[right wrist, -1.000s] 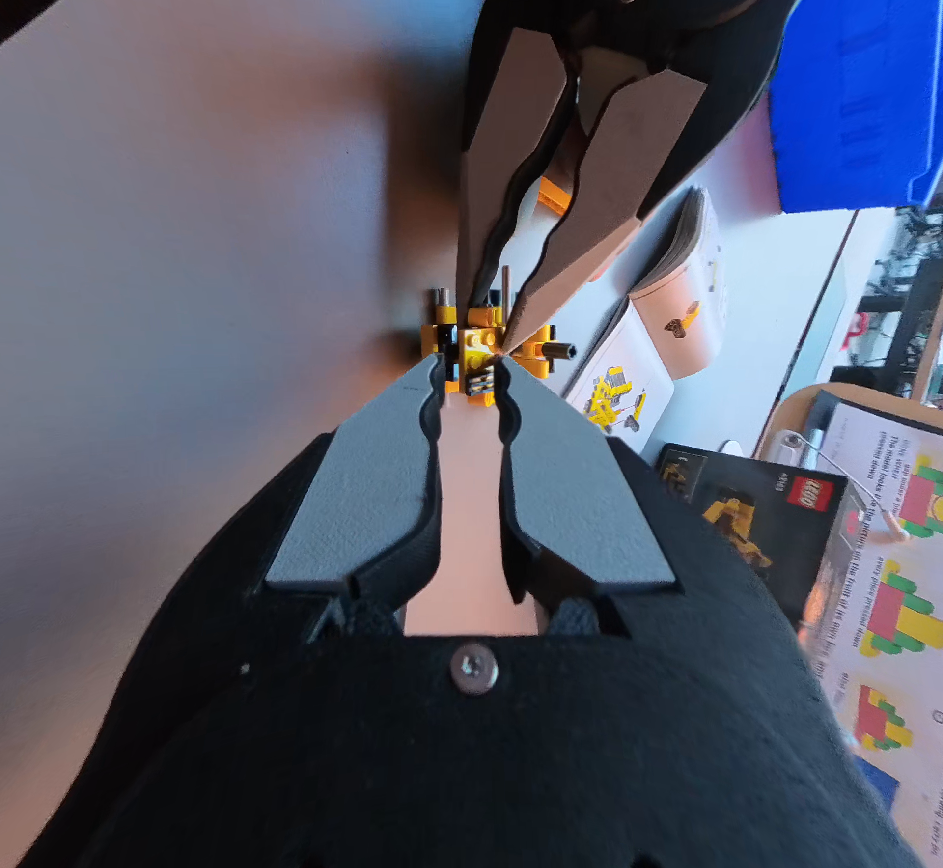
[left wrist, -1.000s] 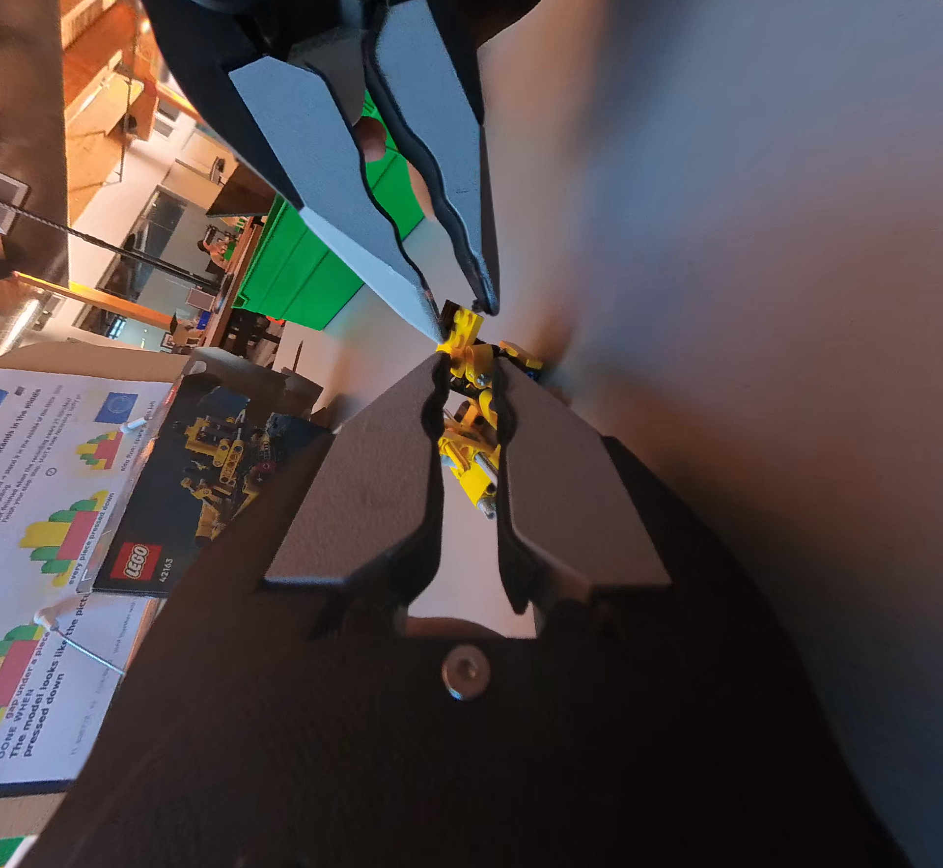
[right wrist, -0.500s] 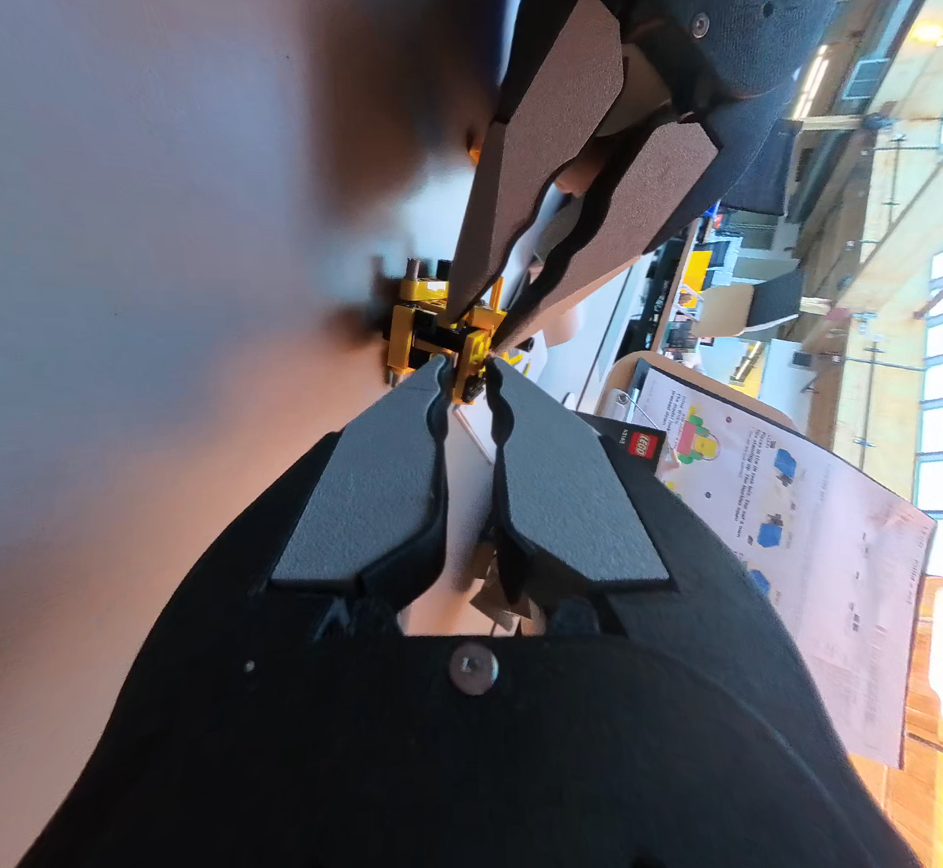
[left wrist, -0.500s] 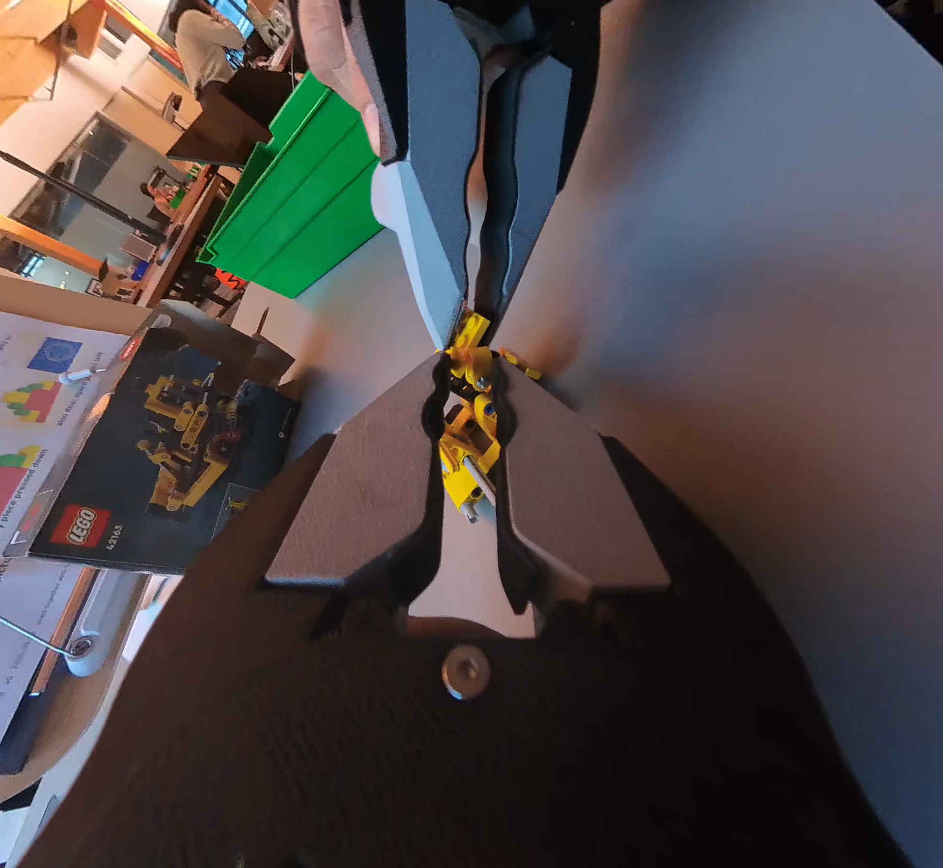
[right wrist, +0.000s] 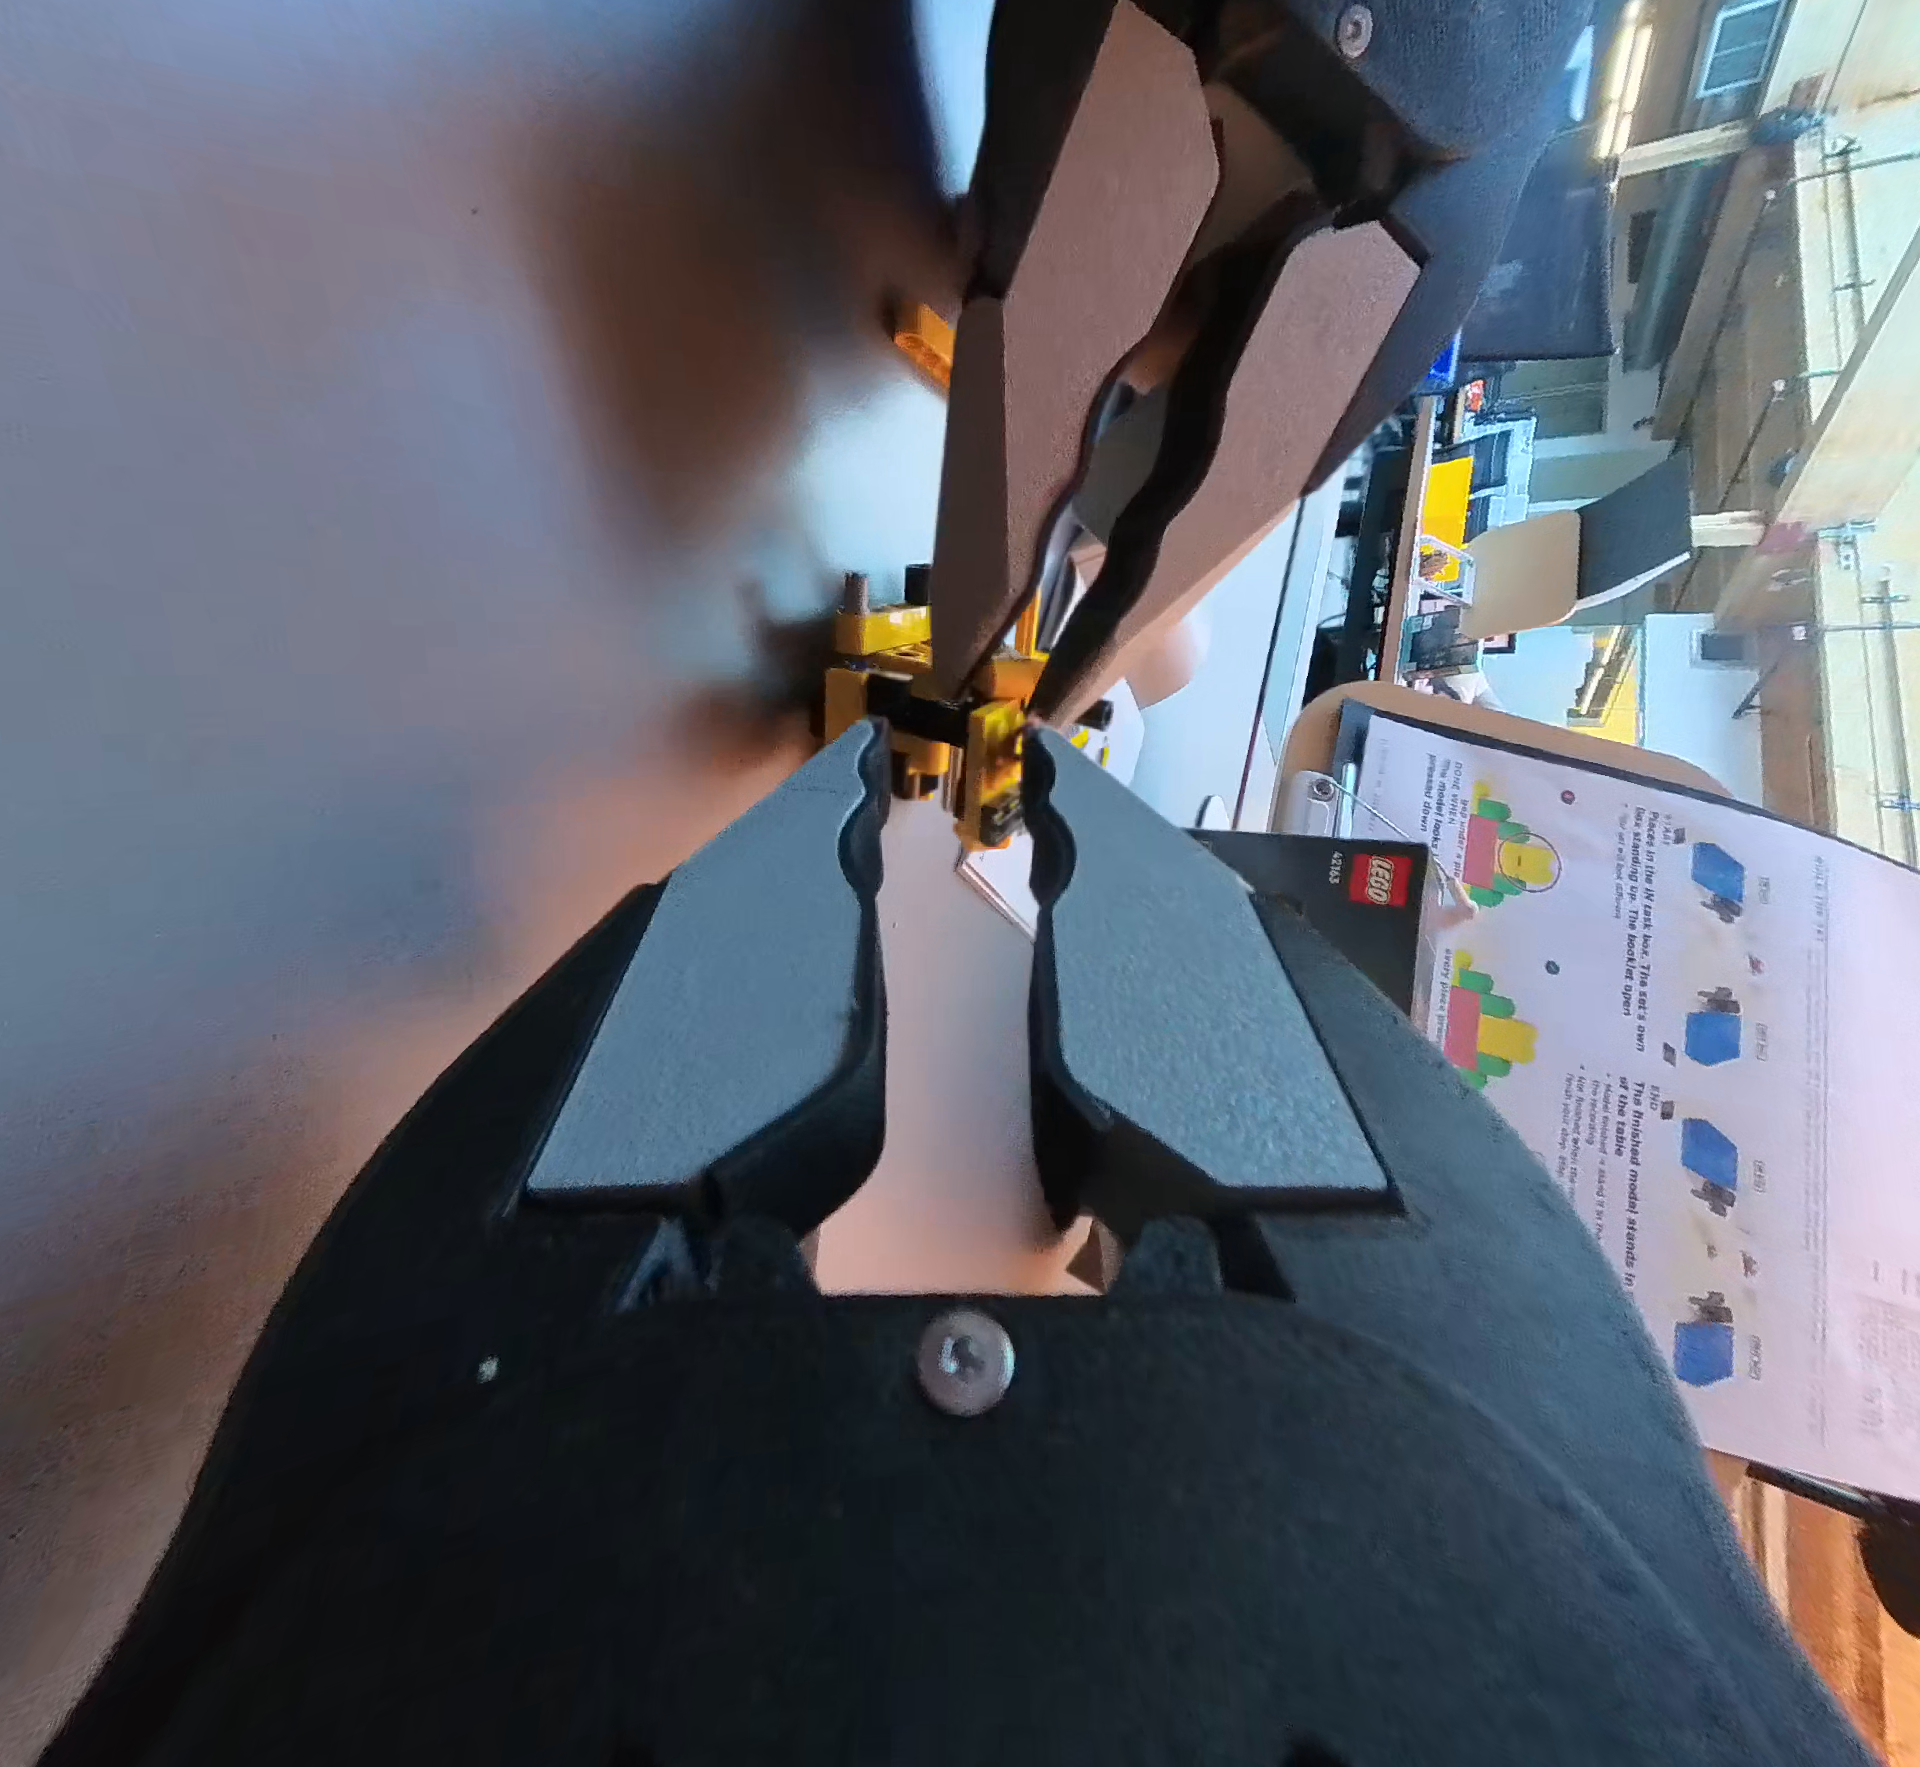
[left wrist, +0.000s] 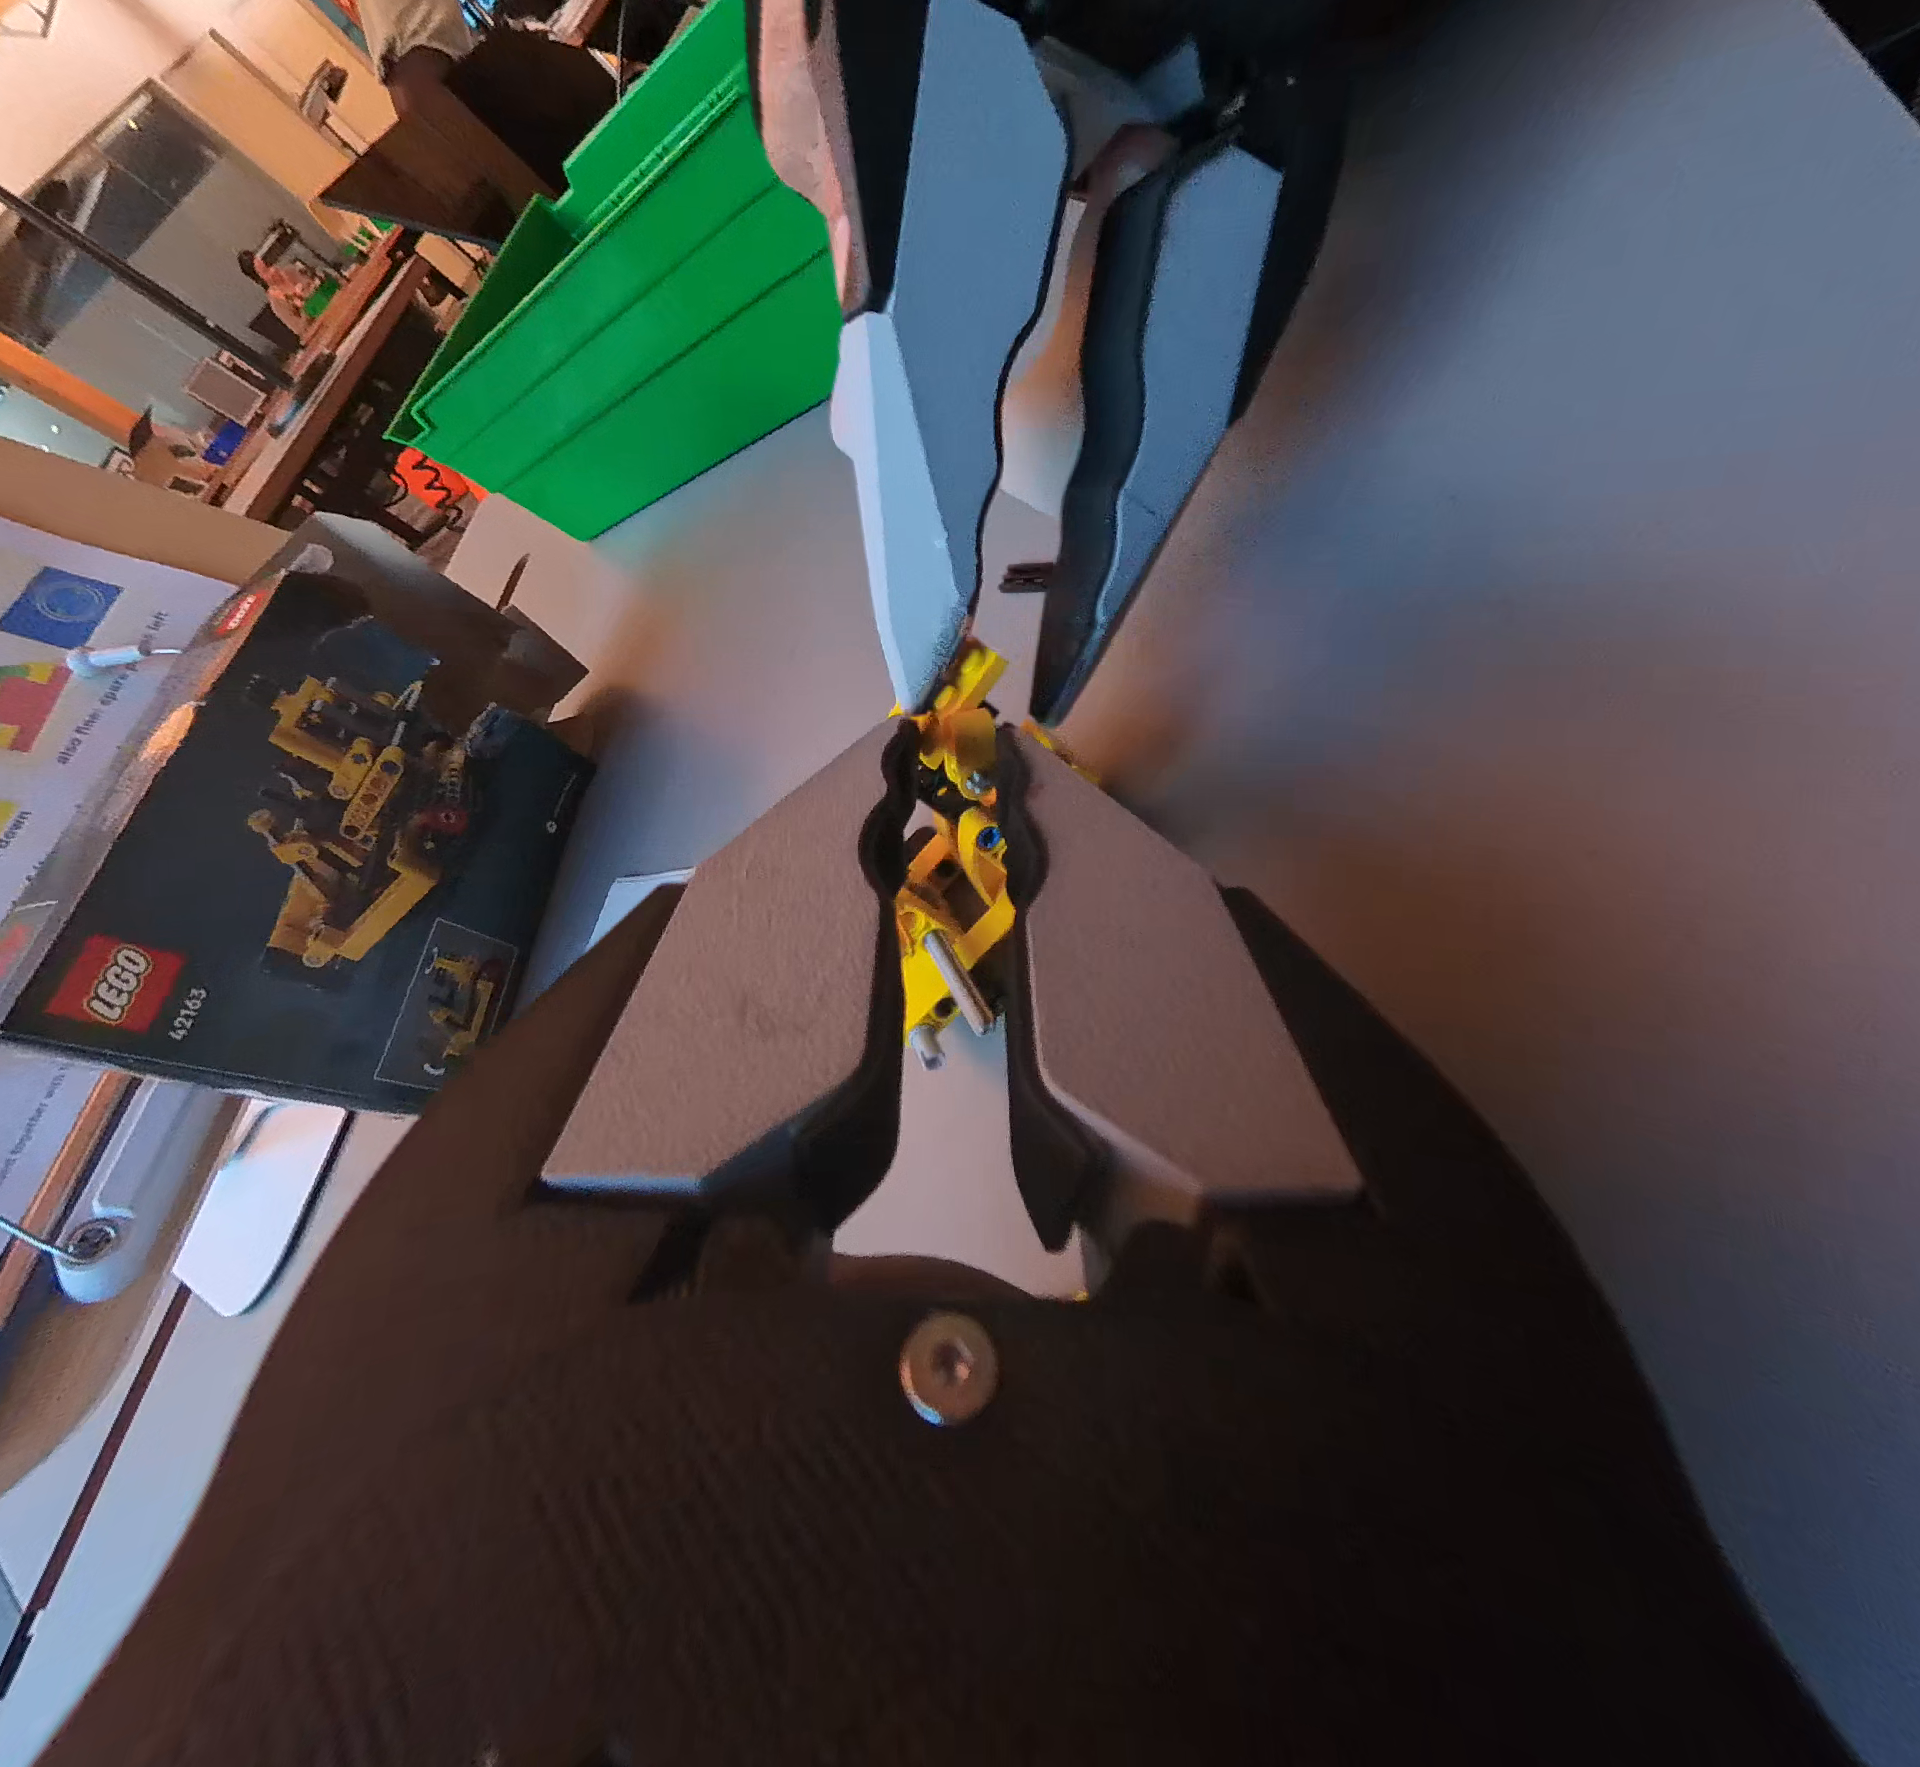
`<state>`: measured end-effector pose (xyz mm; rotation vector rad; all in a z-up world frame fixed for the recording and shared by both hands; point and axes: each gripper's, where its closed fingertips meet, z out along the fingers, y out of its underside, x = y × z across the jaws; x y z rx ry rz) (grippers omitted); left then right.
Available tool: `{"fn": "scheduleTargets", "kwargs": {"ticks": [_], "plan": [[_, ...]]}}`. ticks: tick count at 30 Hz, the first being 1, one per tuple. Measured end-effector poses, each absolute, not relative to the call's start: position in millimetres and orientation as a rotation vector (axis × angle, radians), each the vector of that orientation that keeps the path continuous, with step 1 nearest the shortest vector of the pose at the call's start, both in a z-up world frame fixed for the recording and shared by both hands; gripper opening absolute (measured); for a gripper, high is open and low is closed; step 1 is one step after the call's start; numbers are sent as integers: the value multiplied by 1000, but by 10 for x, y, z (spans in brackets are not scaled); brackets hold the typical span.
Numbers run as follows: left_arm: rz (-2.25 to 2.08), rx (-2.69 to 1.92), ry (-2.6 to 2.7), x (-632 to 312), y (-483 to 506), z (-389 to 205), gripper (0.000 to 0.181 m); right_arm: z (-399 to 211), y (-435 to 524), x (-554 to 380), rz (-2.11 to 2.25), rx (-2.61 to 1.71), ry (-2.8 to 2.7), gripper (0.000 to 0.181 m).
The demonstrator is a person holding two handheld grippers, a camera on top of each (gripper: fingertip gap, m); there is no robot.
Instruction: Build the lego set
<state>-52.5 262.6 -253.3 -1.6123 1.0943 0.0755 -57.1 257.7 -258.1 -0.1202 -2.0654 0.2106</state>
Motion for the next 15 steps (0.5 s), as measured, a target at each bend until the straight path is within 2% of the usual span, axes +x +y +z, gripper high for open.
{"fn": "scheduleTargets", "kwargs": {"ticks": [3,15], "plan": [[52,-1633,1073,-527,2631,-2526,10,-2520,2532,-613,223,-128,-2008,13],[8,-1682,1023,-564,2650,-2519,11,-2455,2621,-625,272,-169,-1968,13]]}}
